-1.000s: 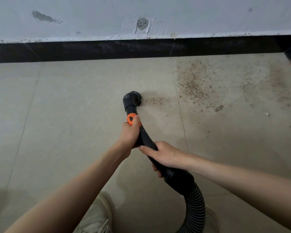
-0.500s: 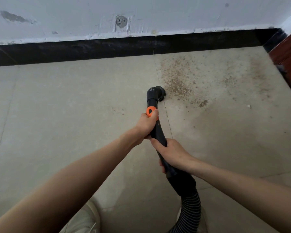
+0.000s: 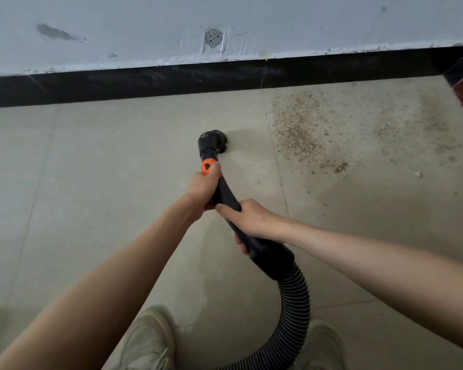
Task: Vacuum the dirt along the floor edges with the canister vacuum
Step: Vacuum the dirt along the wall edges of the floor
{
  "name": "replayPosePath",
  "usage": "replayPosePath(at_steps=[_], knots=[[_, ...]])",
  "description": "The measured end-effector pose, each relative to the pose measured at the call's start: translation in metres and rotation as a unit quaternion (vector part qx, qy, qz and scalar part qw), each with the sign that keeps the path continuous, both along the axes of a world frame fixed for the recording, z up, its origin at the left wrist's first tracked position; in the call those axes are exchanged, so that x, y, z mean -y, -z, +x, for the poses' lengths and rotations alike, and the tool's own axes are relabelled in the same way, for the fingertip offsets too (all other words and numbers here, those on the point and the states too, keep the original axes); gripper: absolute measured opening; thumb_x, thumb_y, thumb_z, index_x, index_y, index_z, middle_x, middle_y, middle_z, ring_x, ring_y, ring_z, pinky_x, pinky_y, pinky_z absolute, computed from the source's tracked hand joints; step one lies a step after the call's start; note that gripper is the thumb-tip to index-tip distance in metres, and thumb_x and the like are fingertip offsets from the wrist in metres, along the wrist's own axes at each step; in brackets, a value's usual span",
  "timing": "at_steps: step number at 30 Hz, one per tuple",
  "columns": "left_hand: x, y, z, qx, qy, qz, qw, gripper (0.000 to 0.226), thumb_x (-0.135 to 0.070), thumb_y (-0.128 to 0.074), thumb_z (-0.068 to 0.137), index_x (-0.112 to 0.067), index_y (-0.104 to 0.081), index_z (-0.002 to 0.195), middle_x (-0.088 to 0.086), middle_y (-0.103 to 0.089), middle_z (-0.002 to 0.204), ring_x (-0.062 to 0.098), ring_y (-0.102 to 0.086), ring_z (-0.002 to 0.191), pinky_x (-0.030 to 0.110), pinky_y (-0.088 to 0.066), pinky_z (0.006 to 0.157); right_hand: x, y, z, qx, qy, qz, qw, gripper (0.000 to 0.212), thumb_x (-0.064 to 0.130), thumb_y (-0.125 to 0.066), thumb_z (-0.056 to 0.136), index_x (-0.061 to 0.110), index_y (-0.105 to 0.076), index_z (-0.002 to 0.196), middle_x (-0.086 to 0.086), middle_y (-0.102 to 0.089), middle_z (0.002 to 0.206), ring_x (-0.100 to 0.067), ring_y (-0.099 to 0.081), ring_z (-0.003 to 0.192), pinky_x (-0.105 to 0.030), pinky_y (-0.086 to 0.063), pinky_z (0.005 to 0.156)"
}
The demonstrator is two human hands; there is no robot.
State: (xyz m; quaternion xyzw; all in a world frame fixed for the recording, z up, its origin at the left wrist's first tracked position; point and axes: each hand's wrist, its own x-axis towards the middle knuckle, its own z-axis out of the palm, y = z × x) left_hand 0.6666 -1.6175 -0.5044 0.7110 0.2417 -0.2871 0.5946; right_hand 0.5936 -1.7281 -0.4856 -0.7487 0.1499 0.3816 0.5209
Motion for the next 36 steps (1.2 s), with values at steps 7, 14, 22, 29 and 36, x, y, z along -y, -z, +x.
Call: replayPosePath(at_steps=[7,14,22,29,36], knots=[[-0.045,-0.003,-0.026,-0.02,-0.07,-0.008,0.997,0.02,-0.033,-0.044,0.089,-0.013,-0.048,0.085,0.004,-0.05,0.076,0.018,-0.054,0.065,0.024,-0.045,0.044,-0.024,-0.006,-0.011,-0.025,-0.079,0.015,0.996,0.058,0.062,-0.048,0.093,0.005,-0.046,0.08,-0.005,-0.056,0.045,-0.021,-0.054,0.036,-0.026,-0.045,0.037],[-0.041,-0.005,-0.064,-0.025,-0.05,-0.035,0.998,0.017,-0.028,-0.042,0.089,-0.013,-0.047,0.083,0.004,-0.047,0.073,0.018,-0.052,0.063,0.024,-0.046,0.046,-0.016,-0.012,-0.047,-0.04,-0.104,-0.002,0.994,0.064,0.066,-0.041,0.093,0.004,-0.049,0.077,-0.002,-0.058,0.045,-0.02,-0.057,0.038,-0.027,-0.049,0.044],[0.003,-0.011,-0.064,-0.034,0.04,-0.06,0.997,0.021,-0.032,-0.041,0.091,-0.015,-0.046,0.082,0.003,-0.049,0.071,0.015,-0.054,0.061,0.025,-0.047,0.048,0.013,-0.014,-0.069,-0.06,0.008,-0.02,0.998,0.059,0.066,-0.044,0.091,0.008,-0.046,0.078,-0.002,-0.057,0.045,-0.022,-0.056,0.037,-0.024,-0.046,0.041],[0.054,-0.01,-0.059,-0.039,0.124,-0.082,0.988,0.021,-0.032,-0.042,0.092,-0.014,-0.046,0.082,0.001,-0.05,0.069,0.013,-0.055,0.059,0.022,-0.046,0.044,0.044,-0.017,-0.085,-0.053,0.118,-0.04,0.991,0.054,0.063,-0.046,0.092,0.01,-0.046,0.081,-0.004,-0.058,0.046,-0.022,-0.057,0.039,-0.026,-0.047,0.041],[0.057,-0.013,-0.054,-0.039,0.132,-0.08,0.987,0.018,-0.029,-0.042,0.092,-0.014,-0.046,0.083,0.003,-0.049,0.074,0.015,-0.054,0.064,0.02,-0.046,0.04,0.042,-0.023,-0.08,-0.067,0.141,-0.041,0.987,0.053,0.062,-0.046,0.094,0.01,-0.045,0.084,-0.004,-0.055,0.046,-0.021,-0.052,0.036,-0.026,-0.045,0.041]])
